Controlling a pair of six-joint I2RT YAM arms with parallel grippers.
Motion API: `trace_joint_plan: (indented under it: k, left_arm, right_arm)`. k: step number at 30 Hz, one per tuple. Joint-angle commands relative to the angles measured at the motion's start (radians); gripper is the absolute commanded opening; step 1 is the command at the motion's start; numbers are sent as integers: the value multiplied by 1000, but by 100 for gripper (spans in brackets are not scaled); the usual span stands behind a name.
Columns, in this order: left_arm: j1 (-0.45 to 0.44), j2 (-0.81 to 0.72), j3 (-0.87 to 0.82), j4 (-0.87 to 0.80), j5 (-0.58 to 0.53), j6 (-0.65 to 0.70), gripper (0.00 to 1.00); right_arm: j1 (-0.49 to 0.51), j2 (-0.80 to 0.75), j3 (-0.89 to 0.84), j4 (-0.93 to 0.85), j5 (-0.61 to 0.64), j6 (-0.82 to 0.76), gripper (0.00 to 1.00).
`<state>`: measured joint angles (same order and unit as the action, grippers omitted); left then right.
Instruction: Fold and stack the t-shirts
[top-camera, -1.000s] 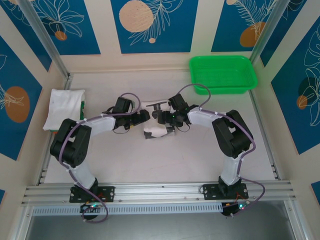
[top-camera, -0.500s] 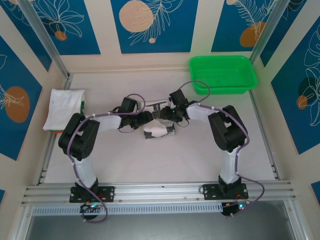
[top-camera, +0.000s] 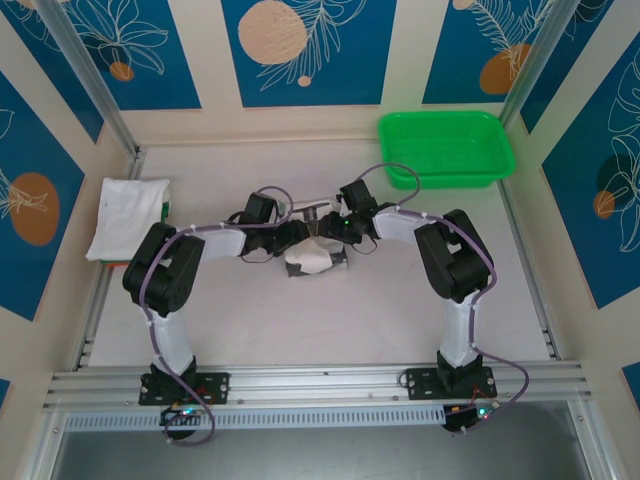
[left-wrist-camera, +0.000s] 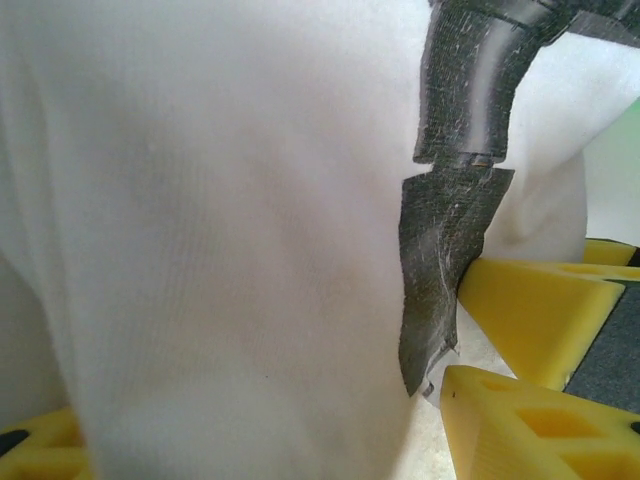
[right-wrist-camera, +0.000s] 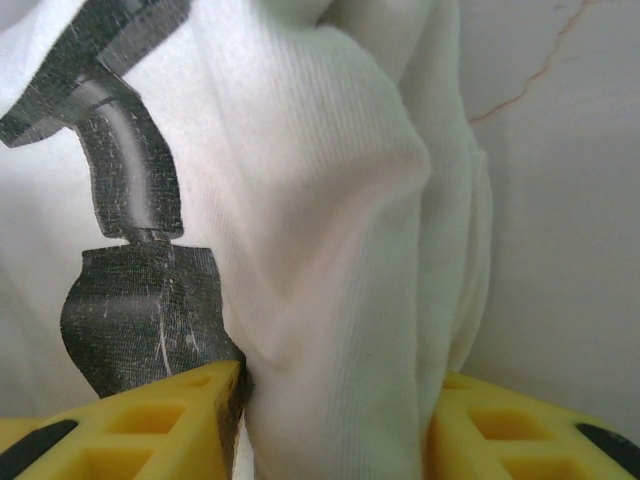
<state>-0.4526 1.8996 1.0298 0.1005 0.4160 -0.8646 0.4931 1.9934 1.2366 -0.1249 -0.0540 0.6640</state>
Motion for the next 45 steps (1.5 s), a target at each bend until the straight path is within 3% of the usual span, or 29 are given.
trace_joint_plan:
  k: [1,9,16,18,21,27,32,37,45]
  left_arm:
    - [-13,51,13,100,63,-45,59]
    - [-17,71,45,152,94,-71,45]
    - [-8,88,49,137,86,-43,0]
    - [1,82,46,120,90,-14,0]
    - [25,51,21,124,101,48,0]
    - [77,-30,36,-55,116,318,0]
    - [93,-102,114,-331,25,638,0]
    - [134,-127,162,-500,-46,836,0]
    - [229,-122,331,-815,-231,987,0]
  right_arm:
    - [6,28,-17,9,-66,26,46]
    - [17,37,-32,65,-124,64,46]
    - [15,23,-43,67,-117,60,46]
    - [9,0,-53,71,-117,53,47]
    - [-5,-54,-84,86,-113,35,57]
    - [-24,-172,-142,83,-62,-67,89]
    - [-20,-241,-198,144,-113,-182,92]
    - [15,-291,-246,209,-175,-339,93]
    - [110,-319,-235,281,-249,-419,96]
